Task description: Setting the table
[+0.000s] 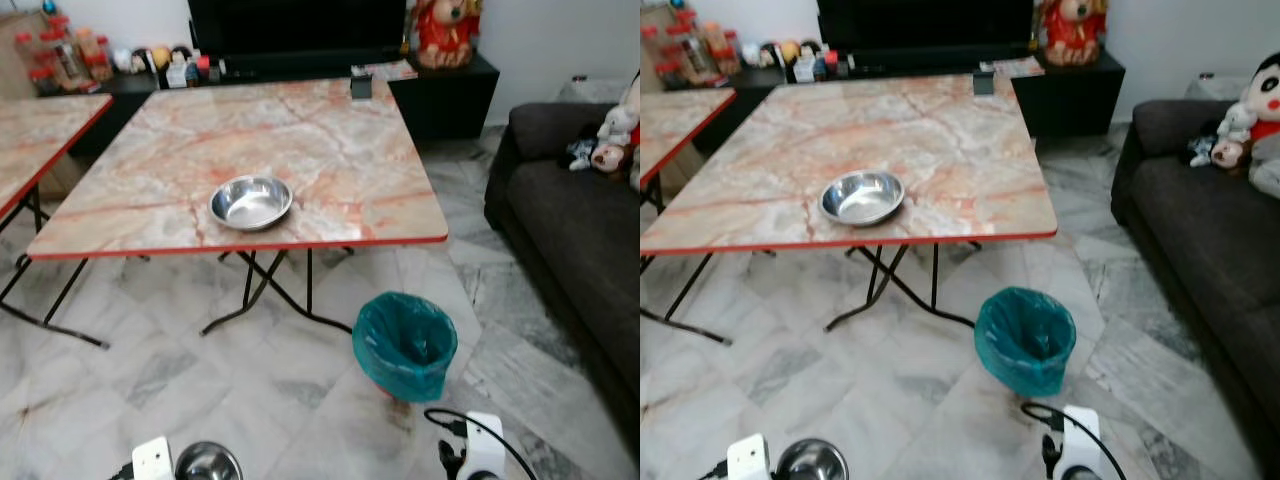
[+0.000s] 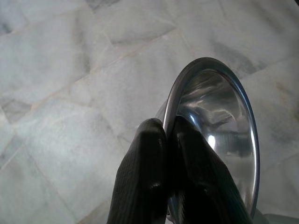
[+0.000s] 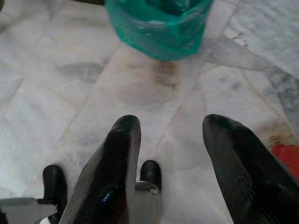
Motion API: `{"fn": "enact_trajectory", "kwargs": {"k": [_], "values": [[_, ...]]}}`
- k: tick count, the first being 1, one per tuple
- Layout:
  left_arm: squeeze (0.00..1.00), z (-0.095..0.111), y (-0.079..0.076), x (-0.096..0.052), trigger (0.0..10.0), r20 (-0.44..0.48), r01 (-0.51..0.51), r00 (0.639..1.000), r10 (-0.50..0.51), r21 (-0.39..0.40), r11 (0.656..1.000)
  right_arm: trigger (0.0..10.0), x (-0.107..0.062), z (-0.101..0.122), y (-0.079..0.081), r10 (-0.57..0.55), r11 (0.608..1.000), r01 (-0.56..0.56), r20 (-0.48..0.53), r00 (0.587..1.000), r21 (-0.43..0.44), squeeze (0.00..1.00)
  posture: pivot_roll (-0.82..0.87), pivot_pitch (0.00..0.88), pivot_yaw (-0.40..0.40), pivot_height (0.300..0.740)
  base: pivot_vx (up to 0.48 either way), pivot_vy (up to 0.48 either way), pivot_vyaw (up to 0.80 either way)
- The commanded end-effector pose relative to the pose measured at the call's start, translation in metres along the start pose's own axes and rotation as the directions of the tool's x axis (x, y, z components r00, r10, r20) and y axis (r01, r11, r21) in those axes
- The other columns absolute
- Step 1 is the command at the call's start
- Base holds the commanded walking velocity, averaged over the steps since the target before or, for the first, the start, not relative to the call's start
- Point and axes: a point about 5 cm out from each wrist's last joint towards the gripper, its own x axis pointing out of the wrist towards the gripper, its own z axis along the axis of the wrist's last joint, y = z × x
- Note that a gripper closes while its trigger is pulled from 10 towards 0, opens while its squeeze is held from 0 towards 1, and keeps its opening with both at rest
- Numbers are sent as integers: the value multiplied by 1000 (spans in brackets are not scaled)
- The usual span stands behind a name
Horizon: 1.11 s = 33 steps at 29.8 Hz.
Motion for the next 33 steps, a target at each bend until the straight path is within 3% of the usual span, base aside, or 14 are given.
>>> {"fn": "enact_trajectory", "kwargs": {"k": [1,8,26,33], "values": [[0,-5,10,-2,10000,-25,-33,999,33,1,999,10000,1,2,7,19,1000,-19,2,1000,-13,0,25,46,12,740,368,0,0],[0,-2,9,-1,10000,-17,-32,999,32,-1,999,10000,2,4,7,24,999,-24,2,1000,-23,0,29,43,10,740,394,0,390],[0,-2,6,0,10000,-20,-20,1000,20,-3,1000,10000,3,6,7,10,1000,-10,0,1000,7,0,26,38,10,740,393,0,0],[0,-3,5,-1,10000,-24,-14,1000,14,1,1000,10000,2,4,6,12,1000,-12,1,1000,11,0,28,42,10,740,378,0,-515]]}}
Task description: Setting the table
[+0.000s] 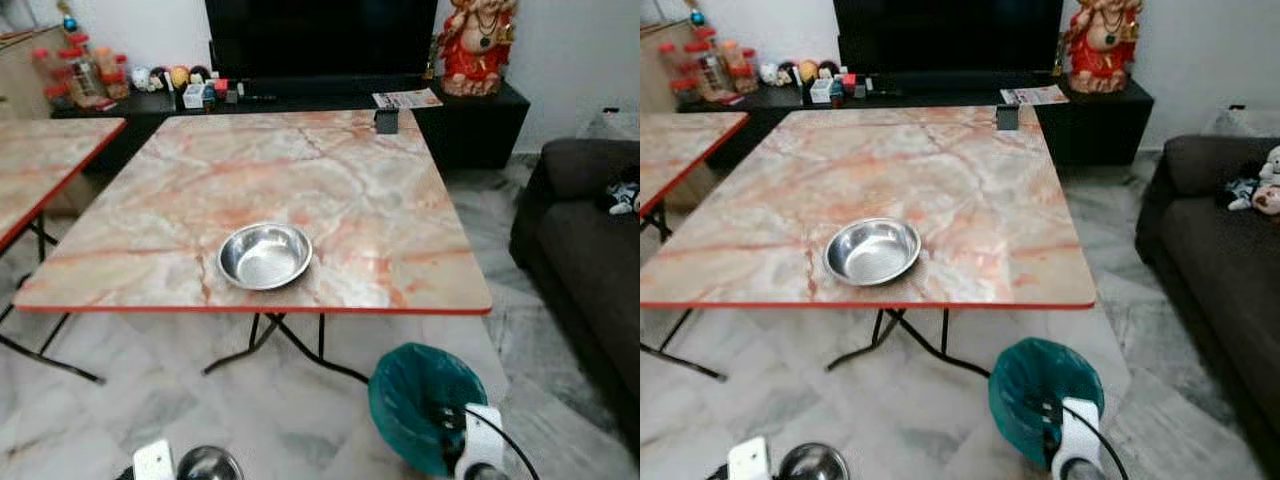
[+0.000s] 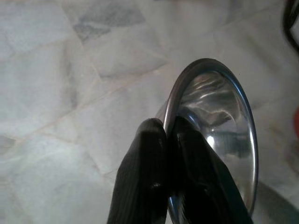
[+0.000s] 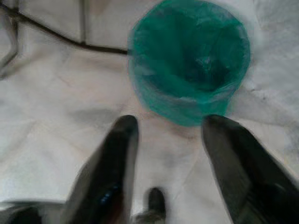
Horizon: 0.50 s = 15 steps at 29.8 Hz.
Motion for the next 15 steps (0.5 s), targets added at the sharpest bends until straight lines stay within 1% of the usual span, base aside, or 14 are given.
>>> {"fn": "enact_trajectory", "kwargs": {"k": [1,3,6,8,9,12,13,14,15], "values": [[0,1,-9,1,10000,0,23,1000,-23,-7,1000,10000,-2,-3,-10,-25,1000,25,-9,1000,-6,0,29,41,9,740,368,0,0],[0,-2,-9,0,10000,-11,27,1000,-27,-10,1000,10000,-2,-4,-10,-24,1000,24,-13,1000,-13,0,30,41,8,740,337,0,0],[0,-5,-9,-1,10000,-19,26,999,-26,-11,1000,10000,-2,-5,-10,-23,1000,23,-16,1000,-18,0,35,41,3,740,0,0,0],[0,-8,-8,-2,10000,-19,9,1000,-10,-27,1000,10000,-2,-5,-10,-22,1000,22,-16,1000,-19,0,38,41,2,740,0,0,0],[0,-13,-4,-4,10000,-25,-22,999,20,-52,998,10000,-2,-5,-10,-20,1000,20,-17,1000,-21,0,40,42,-1,740,0,0,0],[0,-17,0,-5,10000,-33,-55,998,52,-77,995,10000,-2,-4,-10,-19,1000,18,-18,1000,-24,0,47,41,-6,740,0,0,0],[0,-23,9,-9,10000,-33,-116,993,112,-117,986,10000,-2,-4,-10,-16,999,15,-20,1000,-30,0,50,43,-8,740,0,0,0],[0,-23,9,-9,10000,-33,-116,993,112,-117,986,10000,-2,-4,-10,-16,999,15,-20,1000,-30,0,50,43,-8,740,0,0,0],[0,-25,13,-10,10000,-33,-139,990,136,-130,982,10000,-2,-4,-9,-15,999,14,-20,1000,-32,0,53,44,-11,740,0,0,0]]}}
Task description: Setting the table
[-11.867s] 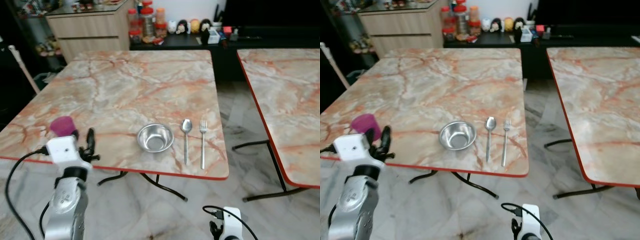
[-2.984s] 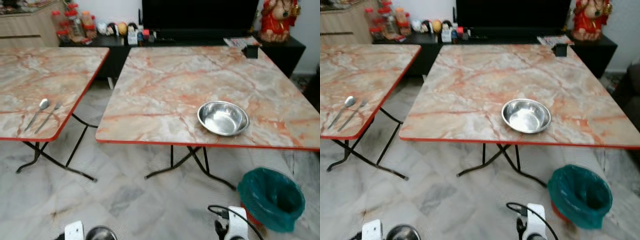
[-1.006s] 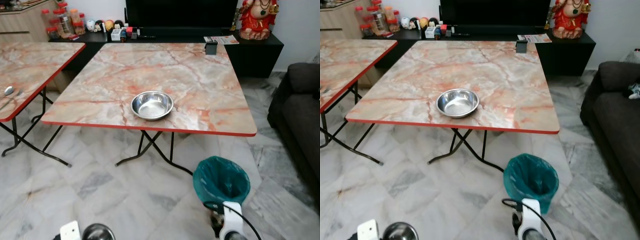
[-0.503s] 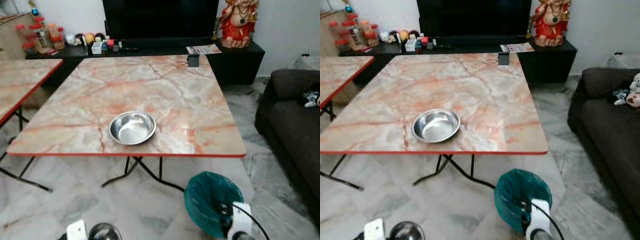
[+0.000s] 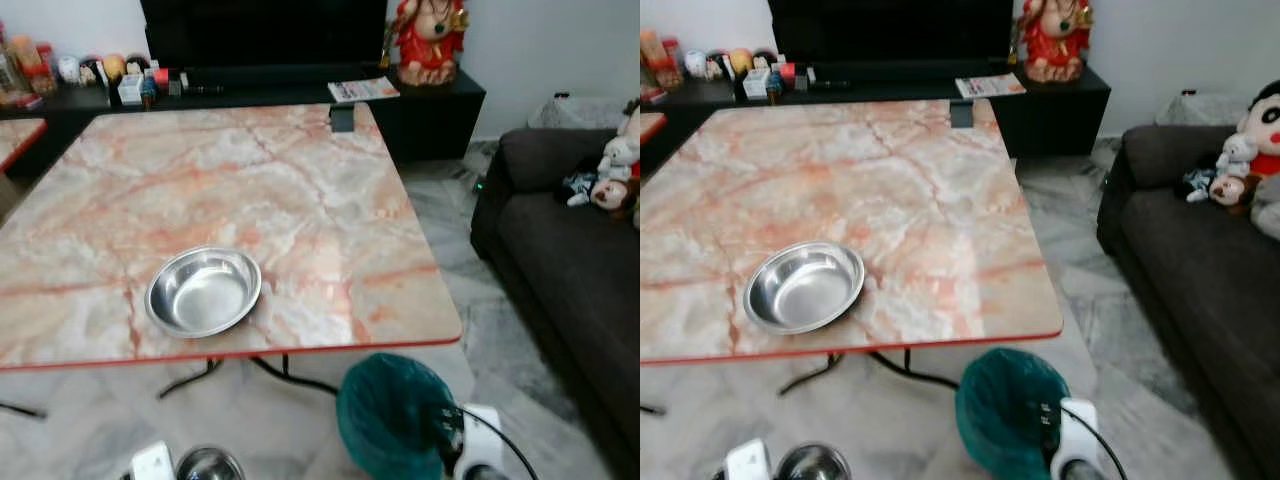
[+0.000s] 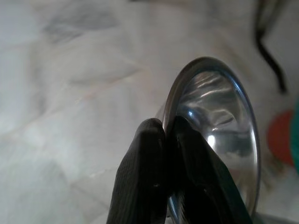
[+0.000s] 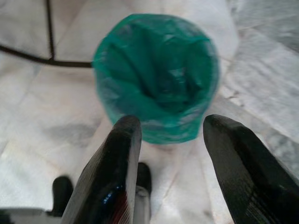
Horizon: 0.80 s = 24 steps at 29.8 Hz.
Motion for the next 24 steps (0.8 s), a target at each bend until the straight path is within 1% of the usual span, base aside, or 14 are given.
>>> {"fn": "enact_trajectory", "kwargs": {"k": [1,8,9,10,11,13,14,15,17,18,19,21,23,24], "values": [[0,-11,20,-5,10000,-23,-105,994,104,-39,994,10000,-1,-5,1,6,1000,-6,-20,1000,-11,0,62,44,-16,740,0,0,0],[0,1,49,-9,10000,84,-261,958,274,-139,955,10000,-1,-4,0,10,1000,-11,-23,1000,-23,0,71,46,-21,740,0,0,0],[0,18,67,-13,10000,185,-366,899,398,-183,912,10000,0,-3,1,15,999,-15,-24,1000,-29,0,94,48,-30,740,0,0,0],[0,53,97,-26,10000,364,-504,735,572,-271,820,10000,0,-2,1,22,999,-23,-26,999,-41,0,113,52,-41,740,0,0,0],[0,53,97,-26,10000,364,-504,735,572,-271,820,10000,0,-2,1,22,999,-23,-26,999,-41,0,113,52,-41,740,0,0,0],[0,98,115,-47,10000,539,-546,546,641,-351,760,10000,1,-1,2,30,998,-32,-29,999,-54,0,125,54,-50,740,0,0,0],[0,98,115,-47,10000,539,-546,546,641,-351,760,10000,1,-1,2,30,998,-32,-29,999,-54,0,125,54,-50,740,0,0,0],[0,144,120,-66,10000,654,-550,393,646,-395,735,10000,1,0,4,39,997,-41,-31,999,-66,0,143,54,-58,740,0,0,0],[0,161,121,-75,10000,686,-559,330,649,-412,720,10000,1,0,5,41,997,-43,-32,999,-69,0,145,51,-61,740,0,0,0],[0,198,124,-97,10000,729,-548,189,657,-477,687,10000,1,1,5,44,996,-47,-33,998,-74,0,148,47,-61,740,0,0,0],[0,198,124,-97,10000,729,-548,189,657,-477,687,10000,1,1,5,44,996,-47,-33,998,-74,0,148,47,-61,740,0,0,0],[0,226,124,-116,10000,754,-515,81,652,-529,675,10000,2,2,6,46,996,-48,-31,998,-74,0,144,44,-59,740,0,0,0],[0,260,108,-130,10000,811,-401,34,584,-524,752,10000,2,4,7,46,996,-47,-25,999,-70,0,142,39,-58,740,0,0,0],[0,286,83,-132,10000,878,-247,69,473,-445,861,10000,3,5,8,46,996,-48,-23,999,-69,0,139,37,-55,740,0,0,0]]}}
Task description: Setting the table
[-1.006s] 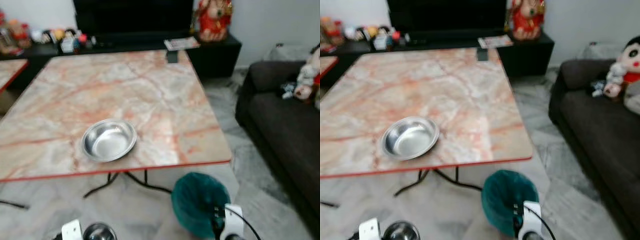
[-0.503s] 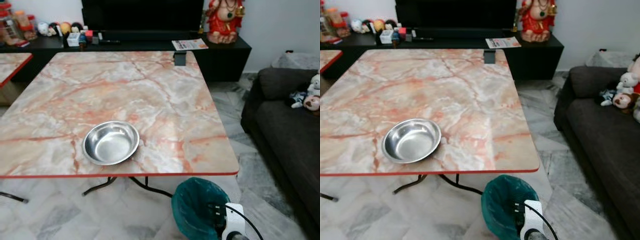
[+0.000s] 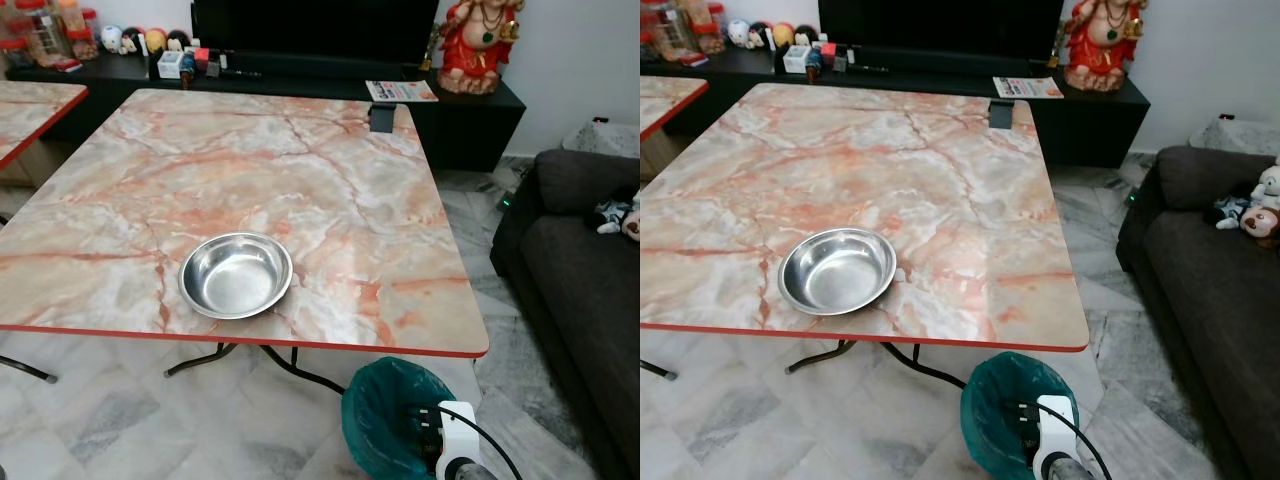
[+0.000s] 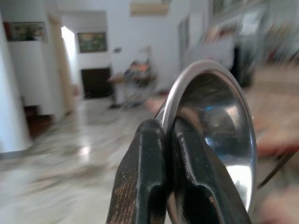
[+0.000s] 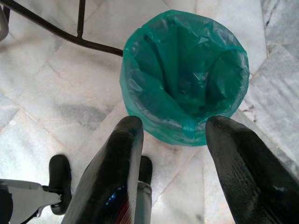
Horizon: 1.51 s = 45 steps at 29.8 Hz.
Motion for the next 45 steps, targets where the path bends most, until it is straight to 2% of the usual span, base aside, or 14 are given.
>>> {"fn": "enact_trajectory", "kwargs": {"k": [1,3,4,5,6,8,9,12,15,17,18,20,31,45], "values": [[0,26,-36,8,10000,64,169,985,-161,-155,973,10000,1,3,-1,-4,1000,4,5,1000,-3,0,139,37,-55,740,0,0,0],[0,34,-62,5,10000,68,287,958,-279,-256,923,10000,1,3,0,-5,1000,5,4,1000,-2,0,132,35,-53,740,0,0,0],[0,39,-85,-1,10000,65,394,916,-396,-325,860,10000,1,3,0,-5,1000,5,4,1000,-1,0,126,35,-50,740,0,0,0],[0,39,-85,-1,10000,65,394,916,-396,-325,860,10000,1,3,0,-5,1000,5,4,1000,-1,0,126,35,-50,740,0,0,0],[0,52,-129,-19,10000,91,562,804,-588,-441,700,10000,0,2,0,-9,1000,9,3,1000,5,0,115,33,-46,740,0,0,0],[0,65,-159,-40,10000,99,614,729,-677,-531,584,10000,0,0,-2,-17,1000,17,1,1000,12,0,106,31,-41,740,0,0,0],[0,65,-159,-40,10000,99,614,729,-677,-531,584,10000,0,0,-2,-17,1000,17,1,1000,12,0,106,31,-41,740,0,0,0],[0,70,-202,-83,10000,-23,622,558,-830,-651,436,10000,-1,-2,-4,-32,999,32,-4,999,29,0,80,27,-23,740,0,0,0],[0,69,-212,-96,10000,-69,608,495,-866,-685,402,10000,-1,-3,-5,-38,999,38,-4,999,38,0,63,23,-10,740,0,0,0],[0,69,-225,-120,10000,-117,564,359,-926,-763,315,10000,-2,-6,-7,-48,997,48,-8,999,53,0,45,21,2,740,0,0,0],[0,65,-228,-129,10000,-172,525,307,-936,-790,317,10000,-3,-7,-7,-54,997,54,-7,999,62,0,38,21,8,740,0,0,0],[0,62,-228,-134,10000,-210,500,283,-936,-801,330,10000,-3,-9,-8,-60,996,60,-8,998,69,0,27,23,16,740,0,0,0],[0,47,-204,-141,10000,-428,425,204,-880,-771,474,10000,-6,-17,-12,-70,995,71,-23,997,69,0,40,39,6,740,0,0,0],[0,42,-183,-147,10000,-540,423,127,-832,-729,538,10000,-5,-14,-8,-55,997,56,-21,998,57,0,68,45,1,740,0,0,0]]}}
